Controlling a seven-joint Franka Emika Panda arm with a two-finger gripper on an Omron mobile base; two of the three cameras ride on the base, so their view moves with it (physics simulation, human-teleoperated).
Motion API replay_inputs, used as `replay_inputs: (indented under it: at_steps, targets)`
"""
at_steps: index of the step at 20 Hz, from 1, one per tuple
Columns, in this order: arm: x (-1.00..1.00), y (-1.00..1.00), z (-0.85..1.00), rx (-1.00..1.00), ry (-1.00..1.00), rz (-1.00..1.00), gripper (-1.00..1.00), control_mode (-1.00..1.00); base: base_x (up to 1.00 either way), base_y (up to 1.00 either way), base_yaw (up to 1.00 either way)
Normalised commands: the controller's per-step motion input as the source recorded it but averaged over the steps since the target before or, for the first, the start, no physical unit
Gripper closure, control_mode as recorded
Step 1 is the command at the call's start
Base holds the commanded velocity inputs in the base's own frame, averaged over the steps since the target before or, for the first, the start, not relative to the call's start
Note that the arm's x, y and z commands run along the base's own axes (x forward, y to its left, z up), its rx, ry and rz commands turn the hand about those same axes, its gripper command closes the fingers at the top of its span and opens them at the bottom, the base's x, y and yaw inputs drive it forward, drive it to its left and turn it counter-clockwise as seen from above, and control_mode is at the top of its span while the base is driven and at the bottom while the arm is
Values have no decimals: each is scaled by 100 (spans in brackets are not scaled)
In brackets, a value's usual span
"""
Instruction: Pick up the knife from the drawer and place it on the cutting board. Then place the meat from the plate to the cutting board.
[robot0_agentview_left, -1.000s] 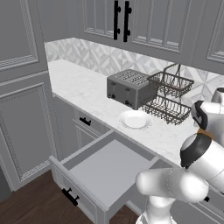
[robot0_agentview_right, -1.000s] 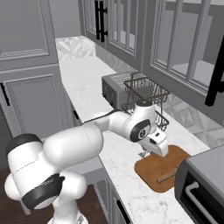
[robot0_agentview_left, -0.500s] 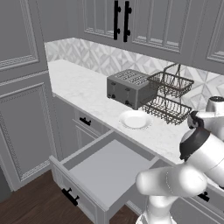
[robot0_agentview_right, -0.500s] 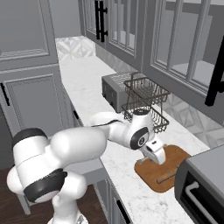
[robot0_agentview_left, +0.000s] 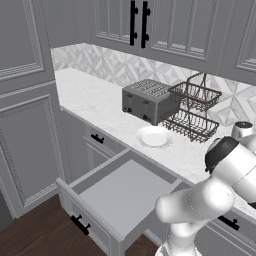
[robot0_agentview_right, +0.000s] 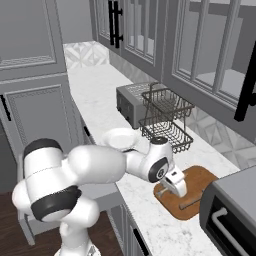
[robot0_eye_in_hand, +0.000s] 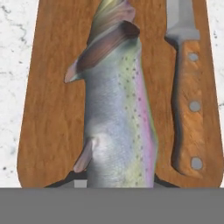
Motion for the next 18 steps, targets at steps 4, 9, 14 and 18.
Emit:
replay_inputs:
  at_steps: [4, 9, 14, 18]
  targets:
    - [19, -6, -21, 0, 0, 0, 100, -100, 0, 0, 0]
    - [19, -17, -21, 0, 0, 0, 100, -100, 0, 0, 0]
    - [17, -12, -18, 0, 2, 0, -100, -100, 0, 0, 0]
    - [10, -5, -1, 0, 0, 0, -100, -100, 0, 0, 0]
